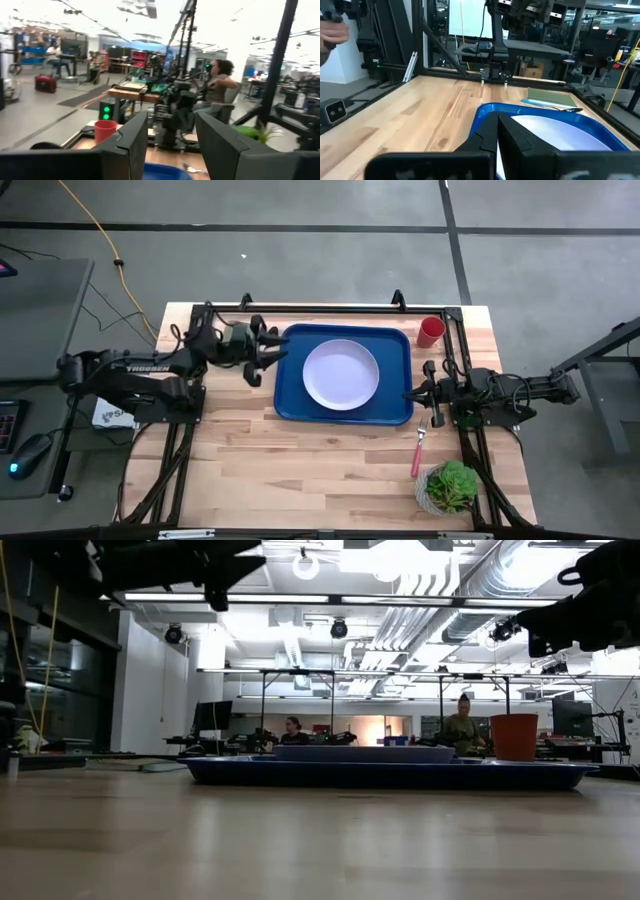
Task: Pick and place plate/cup/fork/spoon on tray
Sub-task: Put the orange cup on the blue serving tray to the top right of the white plate
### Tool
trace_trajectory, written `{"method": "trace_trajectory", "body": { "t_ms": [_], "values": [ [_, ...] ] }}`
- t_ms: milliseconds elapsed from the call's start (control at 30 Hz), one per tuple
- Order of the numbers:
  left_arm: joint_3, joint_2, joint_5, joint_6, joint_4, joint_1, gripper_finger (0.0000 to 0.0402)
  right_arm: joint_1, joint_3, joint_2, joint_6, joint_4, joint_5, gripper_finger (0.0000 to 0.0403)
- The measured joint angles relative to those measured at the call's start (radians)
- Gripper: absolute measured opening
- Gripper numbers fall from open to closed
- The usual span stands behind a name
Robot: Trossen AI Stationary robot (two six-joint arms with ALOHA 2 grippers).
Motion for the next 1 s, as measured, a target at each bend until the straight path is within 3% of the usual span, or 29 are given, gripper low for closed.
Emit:
{"method": "trace_trajectory", "body": {
  "t_ms": [333, 600, 767, 1000],
  "values": [
    [-0.003, -0.002, -0.001, 0.076, -0.001, -0.093, 0.0145, 0.000, 0.000, 0.000, 0.173, 0.020, 0.015, 0.0000],
    [-0.003, -0.002, 0.000, 0.119, -0.021, -0.142, 0.0145, 0.000, 0.000, -0.001, 0.321, 0.263, 0.034, 0.0000],
    [-0.003, -0.002, 0.000, 0.121, -0.078, -0.167, 0.0145, 0.000, 0.000, 0.012, 0.273, 0.431, 0.192, 0.0000],
    [-0.003, -0.004, -0.001, 0.122, -0.085, -0.195, 0.0145, 0.000, 0.002, 0.223, 0.199, 0.807, 0.254, 0.0000]
  ]
}}
